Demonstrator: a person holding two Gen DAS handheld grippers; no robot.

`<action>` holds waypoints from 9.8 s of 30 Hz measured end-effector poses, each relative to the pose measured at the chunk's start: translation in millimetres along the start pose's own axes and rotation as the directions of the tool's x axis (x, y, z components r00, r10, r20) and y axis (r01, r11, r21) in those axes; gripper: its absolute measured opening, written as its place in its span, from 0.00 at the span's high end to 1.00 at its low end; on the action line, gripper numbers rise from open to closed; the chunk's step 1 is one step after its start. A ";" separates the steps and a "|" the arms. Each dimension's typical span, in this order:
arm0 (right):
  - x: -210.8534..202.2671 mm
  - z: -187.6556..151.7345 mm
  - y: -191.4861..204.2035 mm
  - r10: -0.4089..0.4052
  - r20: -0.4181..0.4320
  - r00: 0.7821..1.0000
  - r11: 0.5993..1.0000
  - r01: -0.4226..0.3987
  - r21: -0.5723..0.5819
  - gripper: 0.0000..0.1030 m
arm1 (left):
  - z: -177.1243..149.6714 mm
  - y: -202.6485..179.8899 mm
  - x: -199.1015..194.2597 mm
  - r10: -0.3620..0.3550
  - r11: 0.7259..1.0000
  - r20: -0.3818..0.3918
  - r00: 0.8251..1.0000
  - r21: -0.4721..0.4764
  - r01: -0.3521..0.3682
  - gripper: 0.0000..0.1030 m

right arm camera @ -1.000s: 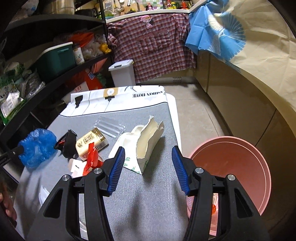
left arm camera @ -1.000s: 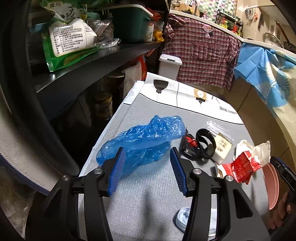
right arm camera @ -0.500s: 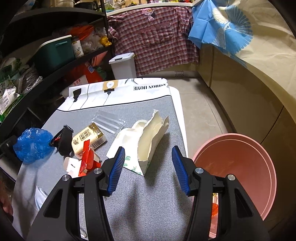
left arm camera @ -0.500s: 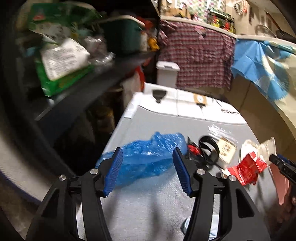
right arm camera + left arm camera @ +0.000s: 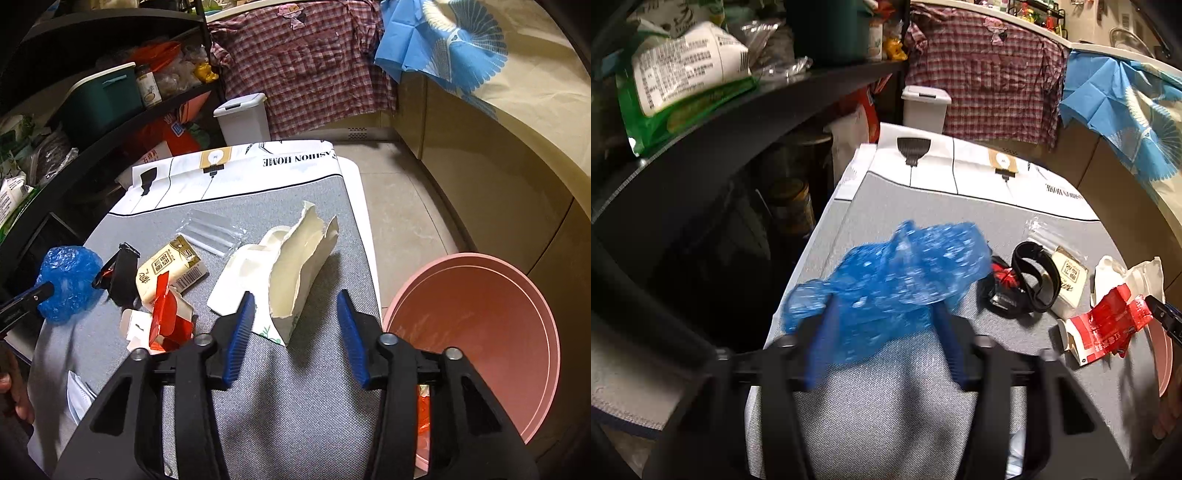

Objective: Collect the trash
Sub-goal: 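Grasp the blue plastic bag with the left tool while the right tool grasps the white paper carton, then carry the blue bag and white carton over the pink bin with both tools, then open both tools to drop the blue bag and carton into the bin, then move the left tool to the blue face mask while the right tool reaches the red carton, then close the left tool on the face mask while the right tool closes on the red carton, then carry the face mask and red carton over the pink bin with both tools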

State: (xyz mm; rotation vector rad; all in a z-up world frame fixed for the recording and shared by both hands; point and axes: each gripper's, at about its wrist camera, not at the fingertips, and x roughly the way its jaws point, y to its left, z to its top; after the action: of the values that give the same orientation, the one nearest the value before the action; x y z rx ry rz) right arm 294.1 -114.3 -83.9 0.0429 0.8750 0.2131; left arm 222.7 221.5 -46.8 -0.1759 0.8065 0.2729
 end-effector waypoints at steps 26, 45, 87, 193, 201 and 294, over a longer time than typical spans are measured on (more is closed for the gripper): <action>-64.1 3.3 -3.1 -0.054 0.114 0.992 0.997 0.060 -0.049 0.91 | -7.9 -7.1 -71.1 -0.062 0.998 0.101 0.993 -0.025 0.065 1.00; -165.0 -21.0 -23.8 -0.031 0.197 0.980 0.997 0.044 -0.059 0.91 | -47.8 -51.1 -144.4 -0.142 0.990 0.116 0.983 0.004 0.142 1.00; -191.1 -6.4 -155.9 -0.229 0.265 0.937 0.964 0.180 0.197 0.91 | -43.8 -199.1 -138.9 -0.288 0.940 0.044 0.957 0.205 0.273 1.00; -138.4 -60.2 -10.5 0.004 0.186 0.983 0.999 0.006 -0.052 0.63 | -103.0 -77.4 -138.2 -0.169 0.985 0.155 0.973 0.012 0.169 0.68; -110.1 -63.3 16.0 0.038 0.140 0.989 0.996 -0.026 -0.087 0.63 | -108.9 -59.7 -93.8 -0.179 0.977 0.062 0.982 -0.108 0.185 0.68; -173.8 -49.7 -30.8 -0.041 0.138 0.990 0.993 0.055 -0.102 0.82 | -109.2 -74.9 -124.6 -0.099 0.995 0.062 0.993 0.022 0.098 0.95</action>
State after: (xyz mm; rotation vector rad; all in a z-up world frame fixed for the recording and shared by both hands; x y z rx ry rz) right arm 153.2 -182.2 12.0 -0.0618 0.7276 0.2089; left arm 88.6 100.5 -26.2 -0.1883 0.7351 0.1768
